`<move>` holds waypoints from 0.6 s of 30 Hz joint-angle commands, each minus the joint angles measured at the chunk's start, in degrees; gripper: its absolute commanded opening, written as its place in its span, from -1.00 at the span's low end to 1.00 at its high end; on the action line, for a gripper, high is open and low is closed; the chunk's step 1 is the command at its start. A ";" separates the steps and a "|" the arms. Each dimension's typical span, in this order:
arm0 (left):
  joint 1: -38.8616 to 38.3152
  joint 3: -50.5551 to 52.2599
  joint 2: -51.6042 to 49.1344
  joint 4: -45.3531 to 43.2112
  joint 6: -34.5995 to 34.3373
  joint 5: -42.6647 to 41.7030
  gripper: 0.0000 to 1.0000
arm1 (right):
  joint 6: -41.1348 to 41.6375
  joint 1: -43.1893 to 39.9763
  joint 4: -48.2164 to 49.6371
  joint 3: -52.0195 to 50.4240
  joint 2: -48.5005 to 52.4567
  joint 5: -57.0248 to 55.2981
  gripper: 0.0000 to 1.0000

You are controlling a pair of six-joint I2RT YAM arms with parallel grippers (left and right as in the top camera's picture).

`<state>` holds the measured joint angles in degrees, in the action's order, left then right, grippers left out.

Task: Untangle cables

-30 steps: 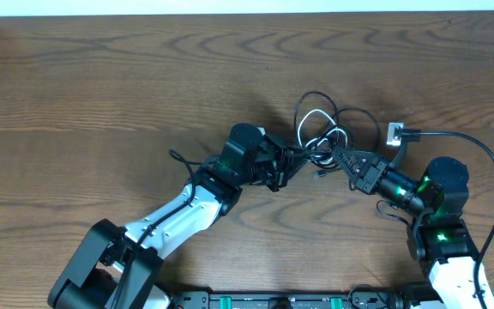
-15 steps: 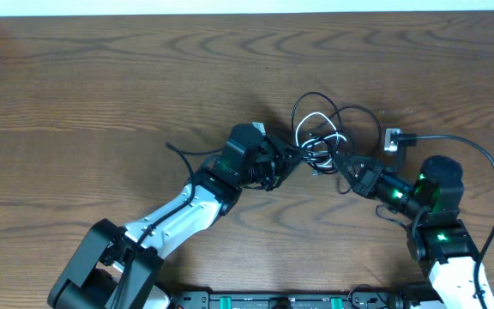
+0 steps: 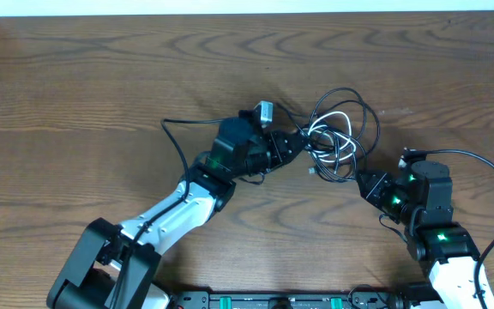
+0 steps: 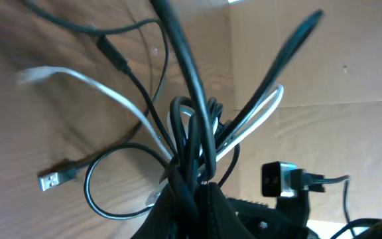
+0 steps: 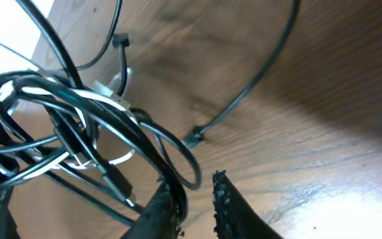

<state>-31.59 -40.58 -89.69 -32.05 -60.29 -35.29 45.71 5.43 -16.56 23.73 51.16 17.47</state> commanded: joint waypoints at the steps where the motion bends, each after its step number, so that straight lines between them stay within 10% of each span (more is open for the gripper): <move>1: 1.49 -0.42 0.02 -0.13 5.01 -1.81 -0.85 | -0.81 -0.09 -0.11 0.81 -0.33 -2.34 -0.56; 9: 3.89 -0.42 0.02 0.81 4.98 -1.77 -0.85 | -1.64 -0.24 0.90 0.83 -2.29 8.24 0.18; 18: 4.81 -0.42 0.00 3.23 5.62 -5.40 -0.85 | -2.38 -0.22 11.39 0.83 -8.24 15.96 0.40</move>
<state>-27.05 -40.58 -89.69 -28.47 -56.64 -37.21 44.51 5.41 -7.14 23.79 44.23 29.85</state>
